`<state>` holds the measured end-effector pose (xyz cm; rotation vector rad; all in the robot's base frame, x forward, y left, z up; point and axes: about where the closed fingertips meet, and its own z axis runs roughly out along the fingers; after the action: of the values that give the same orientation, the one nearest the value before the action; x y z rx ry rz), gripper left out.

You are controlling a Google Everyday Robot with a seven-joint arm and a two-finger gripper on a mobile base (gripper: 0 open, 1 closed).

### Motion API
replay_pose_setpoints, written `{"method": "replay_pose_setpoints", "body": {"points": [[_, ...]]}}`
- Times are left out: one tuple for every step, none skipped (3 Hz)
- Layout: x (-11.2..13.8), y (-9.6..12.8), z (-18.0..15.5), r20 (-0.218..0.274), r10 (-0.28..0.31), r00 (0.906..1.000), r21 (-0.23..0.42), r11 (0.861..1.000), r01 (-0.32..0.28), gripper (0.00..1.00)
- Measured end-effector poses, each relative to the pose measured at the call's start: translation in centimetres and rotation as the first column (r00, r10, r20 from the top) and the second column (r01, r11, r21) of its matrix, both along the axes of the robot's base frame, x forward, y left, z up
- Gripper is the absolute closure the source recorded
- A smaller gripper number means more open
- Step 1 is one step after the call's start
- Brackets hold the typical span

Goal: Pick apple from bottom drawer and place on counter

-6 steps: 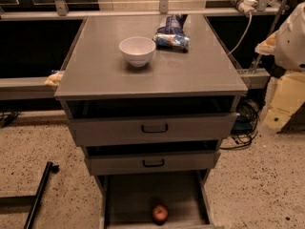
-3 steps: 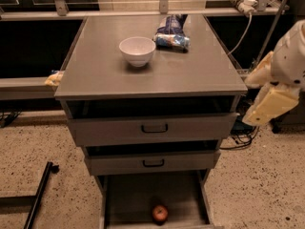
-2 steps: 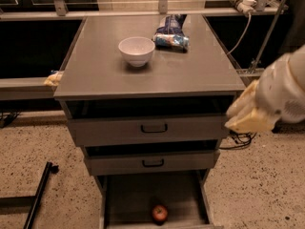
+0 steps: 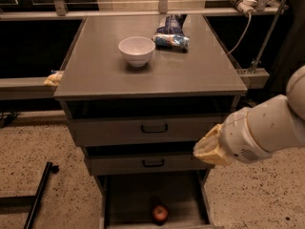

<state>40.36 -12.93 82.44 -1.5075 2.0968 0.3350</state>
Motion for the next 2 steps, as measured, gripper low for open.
{"method": "replay_pose_setpoints", "body": {"points": [[0.0, 0.0, 0.0, 0.0, -0.001, 1.0, -0.001, 1.0, 0.001, 1.0], [-0.6, -0.1, -1.9, -0.012, -0.009, 0.9999, -0.007, 1.0, 0.009, 1.0]]}}
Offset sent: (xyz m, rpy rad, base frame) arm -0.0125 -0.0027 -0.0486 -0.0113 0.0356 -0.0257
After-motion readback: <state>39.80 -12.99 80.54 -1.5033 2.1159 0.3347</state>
